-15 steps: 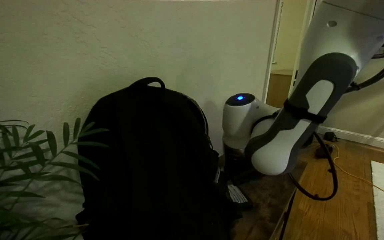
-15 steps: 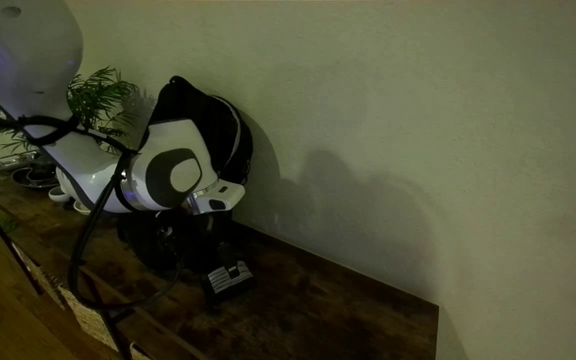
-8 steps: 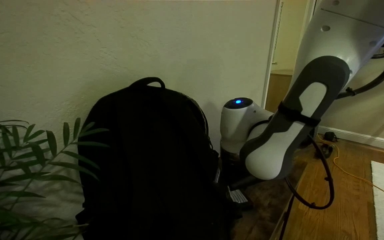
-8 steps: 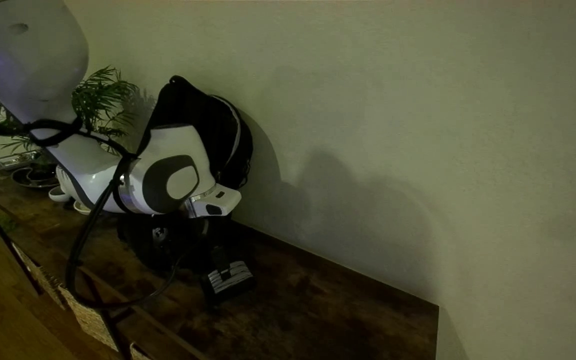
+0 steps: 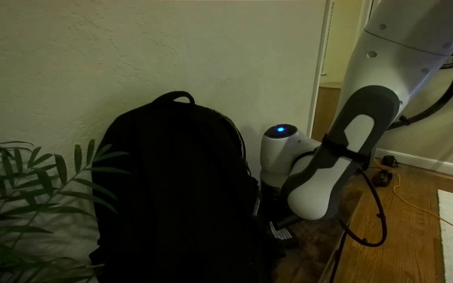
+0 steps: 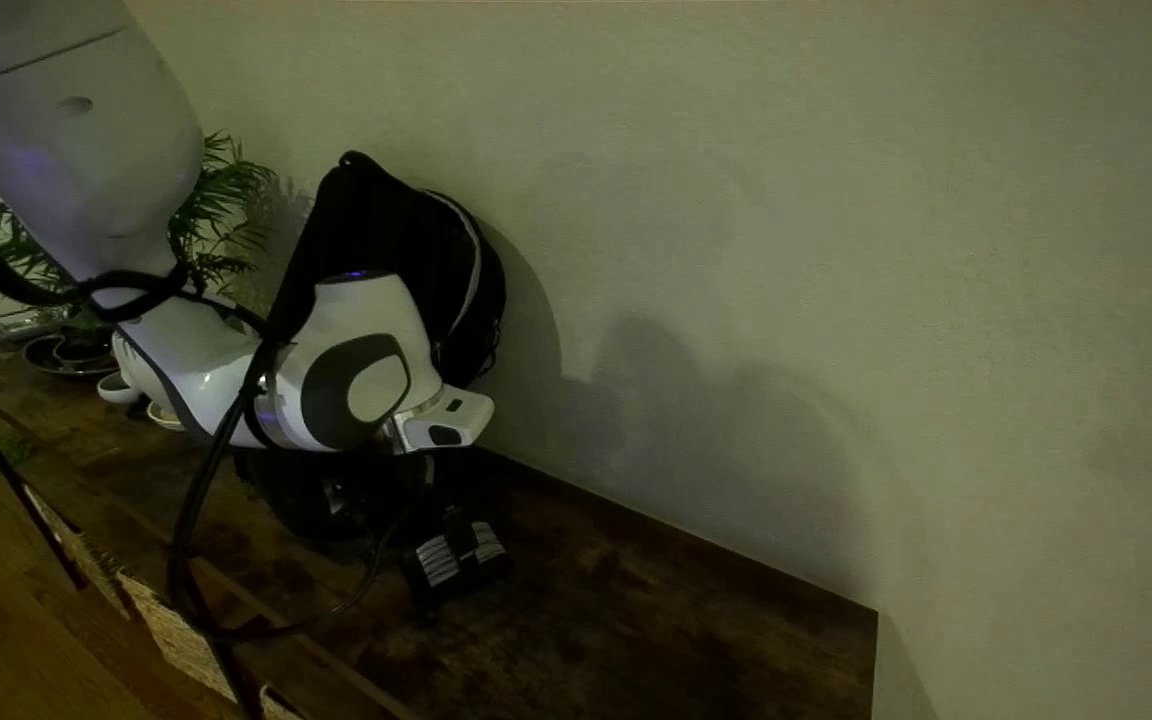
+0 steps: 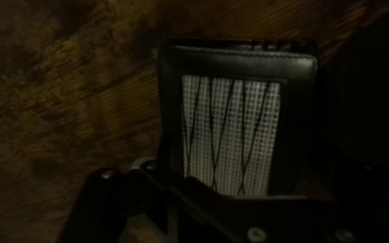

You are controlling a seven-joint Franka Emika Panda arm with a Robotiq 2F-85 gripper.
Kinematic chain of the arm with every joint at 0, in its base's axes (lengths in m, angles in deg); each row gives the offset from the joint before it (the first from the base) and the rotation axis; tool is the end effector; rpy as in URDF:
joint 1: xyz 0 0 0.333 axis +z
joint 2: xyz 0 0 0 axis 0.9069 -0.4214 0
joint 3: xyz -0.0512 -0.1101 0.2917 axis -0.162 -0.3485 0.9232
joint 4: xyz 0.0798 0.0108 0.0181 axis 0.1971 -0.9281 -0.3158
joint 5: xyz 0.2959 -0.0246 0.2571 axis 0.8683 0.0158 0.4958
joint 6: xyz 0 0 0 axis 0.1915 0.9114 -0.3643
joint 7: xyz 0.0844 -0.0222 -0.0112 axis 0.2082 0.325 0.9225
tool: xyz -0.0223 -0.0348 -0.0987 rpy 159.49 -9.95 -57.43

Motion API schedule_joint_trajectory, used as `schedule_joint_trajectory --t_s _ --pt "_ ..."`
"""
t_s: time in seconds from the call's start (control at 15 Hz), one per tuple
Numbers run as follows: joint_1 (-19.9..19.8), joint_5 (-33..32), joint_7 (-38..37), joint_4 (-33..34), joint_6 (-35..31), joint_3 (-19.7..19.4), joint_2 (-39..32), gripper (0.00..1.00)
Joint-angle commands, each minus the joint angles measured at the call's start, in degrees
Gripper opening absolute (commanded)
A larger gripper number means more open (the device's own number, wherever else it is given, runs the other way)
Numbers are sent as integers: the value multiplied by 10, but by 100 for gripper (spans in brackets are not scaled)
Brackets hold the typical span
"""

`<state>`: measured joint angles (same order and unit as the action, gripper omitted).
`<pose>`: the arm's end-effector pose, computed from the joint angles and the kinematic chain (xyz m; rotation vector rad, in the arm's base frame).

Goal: Pick up the wallet from the table and put it in the black bag.

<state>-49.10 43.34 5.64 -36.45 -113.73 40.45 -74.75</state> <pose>0.6077 0.0143 0.0411 2.8567 -0.7763 0.2225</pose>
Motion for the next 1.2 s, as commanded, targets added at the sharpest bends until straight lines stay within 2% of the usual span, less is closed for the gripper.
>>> schedule_joint_trajectory --t_s 0.0,0.73,0.87,0.93,1.13 --pt "19 5 18 1 -23 -19 -11 72" --pt "29 12 29 10 -33 -28 -8 3" --pt "28 13 29 6 -29 -28 -3 1" --pt "30 13 27 5 -26 -30 -1 4" --pt "27 13 35 -3 -18 -27 18 3"
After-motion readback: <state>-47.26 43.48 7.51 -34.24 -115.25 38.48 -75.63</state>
